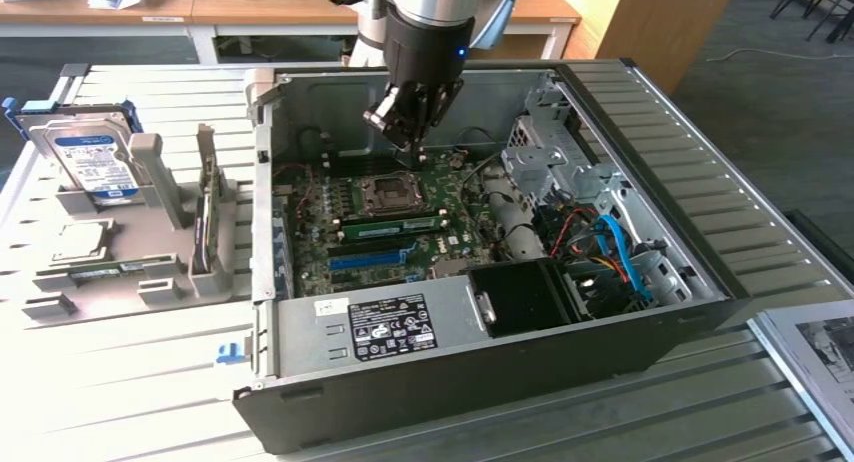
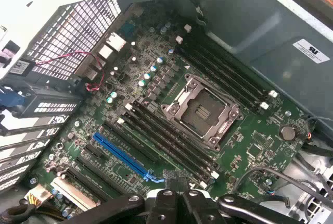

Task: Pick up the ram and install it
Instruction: 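Press down the ram until it locks into place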

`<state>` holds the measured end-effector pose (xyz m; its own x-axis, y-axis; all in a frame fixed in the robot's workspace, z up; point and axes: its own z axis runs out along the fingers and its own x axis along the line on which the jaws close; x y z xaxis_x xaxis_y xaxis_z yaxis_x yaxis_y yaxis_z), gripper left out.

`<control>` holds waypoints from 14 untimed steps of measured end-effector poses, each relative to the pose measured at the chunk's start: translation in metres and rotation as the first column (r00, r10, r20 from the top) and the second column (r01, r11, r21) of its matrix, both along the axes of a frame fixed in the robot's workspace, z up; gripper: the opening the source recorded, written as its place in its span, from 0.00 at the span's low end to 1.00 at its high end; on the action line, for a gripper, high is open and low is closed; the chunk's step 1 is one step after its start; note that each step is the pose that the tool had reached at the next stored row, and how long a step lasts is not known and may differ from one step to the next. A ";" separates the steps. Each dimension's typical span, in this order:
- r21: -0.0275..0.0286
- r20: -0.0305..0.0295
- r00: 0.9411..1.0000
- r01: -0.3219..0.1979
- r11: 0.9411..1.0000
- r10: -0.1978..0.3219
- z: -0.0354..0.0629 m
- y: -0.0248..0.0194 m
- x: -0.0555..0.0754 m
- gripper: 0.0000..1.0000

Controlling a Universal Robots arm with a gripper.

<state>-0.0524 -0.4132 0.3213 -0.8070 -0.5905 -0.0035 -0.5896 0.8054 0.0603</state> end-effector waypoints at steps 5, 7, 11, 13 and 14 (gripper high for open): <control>0.000 0.000 1.000 0.000 1.000 0.000 0.0000 0.0000 0.000 0.10; 0.000 0.000 1.000 0.001 1.000 -0.001 0.0000 0.0000 0.000 0.10; 0.000 0.000 0.999 0.054 0.999 -0.054 -0.0002 0.0000 0.000 0.10; 0.000 0.000 0.997 0.083 0.997 -0.083 -0.0003 0.0000 0.000 0.10; 0.000 0.000 0.995 0.098 0.995 -0.098 -0.0004 0.0000 0.000 0.10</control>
